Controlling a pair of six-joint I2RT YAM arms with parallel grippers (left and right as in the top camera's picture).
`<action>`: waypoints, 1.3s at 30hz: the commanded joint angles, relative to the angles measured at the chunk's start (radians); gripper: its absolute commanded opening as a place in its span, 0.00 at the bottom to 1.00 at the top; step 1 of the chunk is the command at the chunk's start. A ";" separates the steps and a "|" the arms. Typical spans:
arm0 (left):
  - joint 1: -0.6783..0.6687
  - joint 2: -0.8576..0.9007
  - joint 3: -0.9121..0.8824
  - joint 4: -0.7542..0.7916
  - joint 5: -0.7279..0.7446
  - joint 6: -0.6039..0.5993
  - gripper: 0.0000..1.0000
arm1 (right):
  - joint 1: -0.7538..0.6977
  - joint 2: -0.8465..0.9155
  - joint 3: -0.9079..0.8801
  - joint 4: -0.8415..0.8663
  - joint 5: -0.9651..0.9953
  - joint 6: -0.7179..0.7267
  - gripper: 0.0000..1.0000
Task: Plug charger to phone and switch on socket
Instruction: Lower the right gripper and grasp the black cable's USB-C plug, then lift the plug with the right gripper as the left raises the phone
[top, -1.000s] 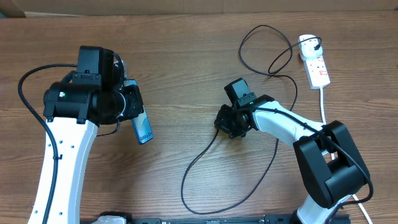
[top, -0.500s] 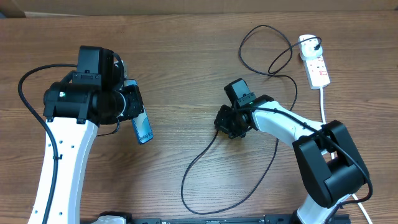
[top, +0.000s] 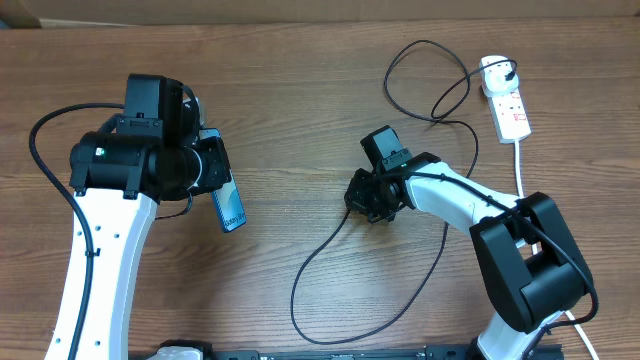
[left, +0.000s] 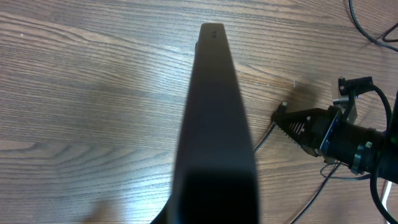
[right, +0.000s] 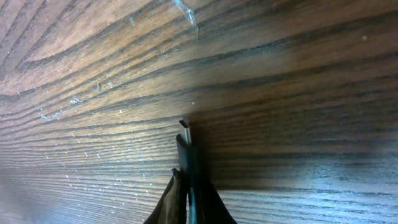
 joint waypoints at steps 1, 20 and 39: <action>-0.002 -0.013 0.005 0.004 0.019 -0.014 0.04 | -0.003 0.024 -0.017 -0.001 0.006 0.000 0.03; -0.002 -0.013 0.005 0.045 0.043 -0.014 0.04 | -0.014 -0.155 0.060 -0.024 -0.466 -0.352 0.04; 0.084 -0.013 0.005 0.482 0.715 -0.039 0.04 | -0.014 -0.238 0.060 0.129 -1.258 -0.443 0.04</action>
